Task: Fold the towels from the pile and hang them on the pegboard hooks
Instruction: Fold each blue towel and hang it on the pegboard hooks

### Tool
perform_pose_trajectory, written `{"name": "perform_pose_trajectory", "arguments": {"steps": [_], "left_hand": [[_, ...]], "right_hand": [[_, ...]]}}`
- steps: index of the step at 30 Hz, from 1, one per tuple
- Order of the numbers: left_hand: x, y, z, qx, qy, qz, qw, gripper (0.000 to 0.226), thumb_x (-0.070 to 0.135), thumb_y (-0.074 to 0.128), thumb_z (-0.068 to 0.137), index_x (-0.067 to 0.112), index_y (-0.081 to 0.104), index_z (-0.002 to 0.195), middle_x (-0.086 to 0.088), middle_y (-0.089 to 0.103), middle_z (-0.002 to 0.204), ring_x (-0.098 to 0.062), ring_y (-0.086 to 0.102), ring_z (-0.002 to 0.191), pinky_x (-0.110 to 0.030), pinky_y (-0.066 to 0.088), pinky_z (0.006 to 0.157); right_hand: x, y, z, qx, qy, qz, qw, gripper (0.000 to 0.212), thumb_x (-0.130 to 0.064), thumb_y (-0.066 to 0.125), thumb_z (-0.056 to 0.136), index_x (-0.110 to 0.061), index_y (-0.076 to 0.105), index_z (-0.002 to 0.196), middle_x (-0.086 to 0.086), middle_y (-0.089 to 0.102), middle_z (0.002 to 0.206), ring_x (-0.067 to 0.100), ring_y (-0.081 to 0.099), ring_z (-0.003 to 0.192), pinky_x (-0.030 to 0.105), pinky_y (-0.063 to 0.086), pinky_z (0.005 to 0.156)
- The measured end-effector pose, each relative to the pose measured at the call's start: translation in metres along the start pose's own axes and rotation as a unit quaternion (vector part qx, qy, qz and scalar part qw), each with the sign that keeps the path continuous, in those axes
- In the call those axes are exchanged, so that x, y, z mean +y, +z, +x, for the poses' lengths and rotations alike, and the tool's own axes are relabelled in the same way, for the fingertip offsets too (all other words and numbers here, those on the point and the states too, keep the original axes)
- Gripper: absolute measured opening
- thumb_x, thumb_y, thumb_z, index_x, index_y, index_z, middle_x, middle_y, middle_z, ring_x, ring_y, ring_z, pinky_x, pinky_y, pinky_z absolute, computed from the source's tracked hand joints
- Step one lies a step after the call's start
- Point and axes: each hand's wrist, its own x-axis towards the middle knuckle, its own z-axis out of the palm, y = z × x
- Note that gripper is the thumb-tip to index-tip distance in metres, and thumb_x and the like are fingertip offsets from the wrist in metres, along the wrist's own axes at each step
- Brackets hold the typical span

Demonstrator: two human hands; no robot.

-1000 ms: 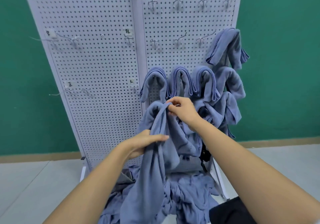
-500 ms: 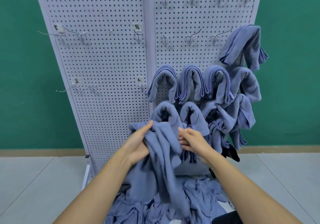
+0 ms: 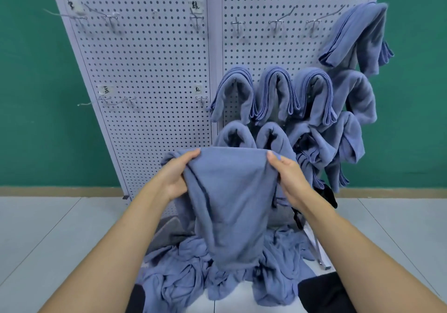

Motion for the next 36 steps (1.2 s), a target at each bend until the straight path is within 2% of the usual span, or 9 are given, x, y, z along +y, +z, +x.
{"name": "perform_pose_trajectory", "arguments": {"steps": [3, 5, 7, 10, 15, 22, 25, 31, 36], "left_hand": [[0.005, -0.028, -0.001, 0.015, -0.033, 0.092, 0.995, 0.030, 0.020, 0.065, 0.087, 0.005, 0.062, 0.113, -0.014, 0.067, 0.109, -0.025, 0.064, 0.097, -0.036, 0.054, 0.075], [0.007, -0.041, -0.007, 0.016, -0.049, 0.124, 0.991, 0.019, 0.017, 0.064, 0.088, 0.005, 0.064, 0.102, -0.010, 0.066, 0.096, -0.020, 0.062, 0.085, -0.030, 0.056, 0.067], [0.006, -0.048, -0.012, 0.022, -0.052, 0.114, 0.992, 0.008, 0.014, 0.060, 0.090, 0.007, 0.065, 0.092, -0.004, 0.059, 0.084, -0.014, 0.058, 0.074, -0.021, 0.056, 0.057], [0.004, -0.049, -0.018, 0.017, -0.049, 0.087, 0.995, 0.011, 0.011, 0.056, 0.093, 0.008, 0.065, 0.089, -0.003, 0.064, 0.084, -0.011, 0.064, 0.067, -0.021, 0.057, 0.061], [0.000, -0.043, -0.024, 0.039, -0.035, 0.099, 0.994, 0.007, 0.013, 0.054, 0.095, 0.010, 0.059, 0.090, -0.002, 0.061, 0.087, -0.016, 0.060, 0.080, -0.029, 0.051, 0.072], [-0.007, -0.042, -0.023, 0.083, -0.008, 0.110, 0.990, 0.014, 0.007, 0.056, 0.094, 0.013, 0.055, 0.081, -0.001, 0.058, 0.080, -0.012, 0.058, 0.071, -0.023, 0.053, 0.057], [-0.008, -0.043, -0.024, 0.090, -0.006, 0.115, 0.989, 0.012, 0.006, 0.059, 0.091, 0.011, 0.057, 0.080, -0.003, 0.061, 0.081, -0.013, 0.059, 0.071, -0.024, 0.054, 0.060], [-0.011, -0.044, -0.022, 0.144, 0.034, 0.186, 0.971, 0.016, 0.010, 0.064, 0.089, 0.014, 0.055, 0.077, -0.002, 0.062, 0.081, -0.015, 0.061, 0.069, -0.027, 0.055, 0.065], [-0.011, -0.049, -0.019, 0.175, 0.082, 0.218, 0.957, 0.017, 0.011, 0.068, 0.087, 0.015, 0.054, 0.077, -0.003, 0.062, 0.073, -0.013, 0.058, 0.058, -0.022, 0.058, 0.055]], "right_hand": [[-0.001, -0.014, 0.002, 0.046, -0.006, -0.014, 0.999, 0.026, -0.035, 0.055, 0.096, -0.017, 0.073, 0.096, 0.007, 0.073, 0.104, 0.023, 0.065, 0.106, 0.038, 0.051, 0.094], [-0.001, -0.023, 0.001, 0.076, -0.001, -0.023, 0.997, 0.027, -0.034, 0.056, 0.095, -0.012, 0.071, 0.096, 0.011, 0.071, 0.108, 0.023, 0.064, 0.107, 0.038, 0.050, 0.096], [-0.003, -0.032, -0.001, 0.087, 0.001, -0.022, 0.996, 0.024, -0.033, 0.056, 0.095, -0.014, 0.071, 0.095, 0.006, 0.073, 0.102, 0.020, 0.066, 0.101, 0.033, 0.053, 0.086], [-0.005, -0.043, -0.005, 0.086, 0.015, -0.003, 0.996, 0.019, -0.029, 0.056, 0.096, -0.017, 0.070, 0.094, -0.001, 0.075, 0.095, 0.012, 0.069, 0.091, 0.026, 0.052, 0.074], [-0.003, -0.057, -0.006, 0.053, 0.057, 0.002, 0.997, 0.021, -0.015, 0.050, 0.099, -0.004, 0.064, 0.108, 0.008, 0.070, 0.100, 0.017, 0.066, 0.091, 0.026, 0.053, 0.072], [0.009, -0.069, -0.006, 0.110, 0.039, -0.166, 0.979, 0.043, -0.024, 0.061, 0.093, 0.018, 0.056, 0.097, 0.010, 0.054, 0.083, 0.020, 0.051, 0.074, 0.016, 0.051, 0.051], [0.005, -0.066, -0.008, 0.140, 0.036, -0.148, 0.978, 0.022, -0.021, 0.066, 0.090, -0.004, 0.062, 0.075, 0.006, 0.053, 0.070, 0.014, 0.048, 0.061, 0.015, 0.049, 0.048], [0.004, -0.066, -0.006, 0.143, 0.051, -0.103, 0.983, 0.016, -0.017, 0.067, 0.089, -0.010, 0.062, 0.103, 0.000, 0.051, 0.071, 0.008, 0.042, 0.055, 0.014, 0.045, 0.048], [0.003, -0.063, -0.007, 0.106, 0.055, -0.126, 0.985, 0.004, -0.014, 0.066, 0.089, -0.018, 0.066, 0.090, -0.002, 0.059, 0.079, 0.009, 0.048, 0.066, 0.020, 0.049, 0.065]]}}
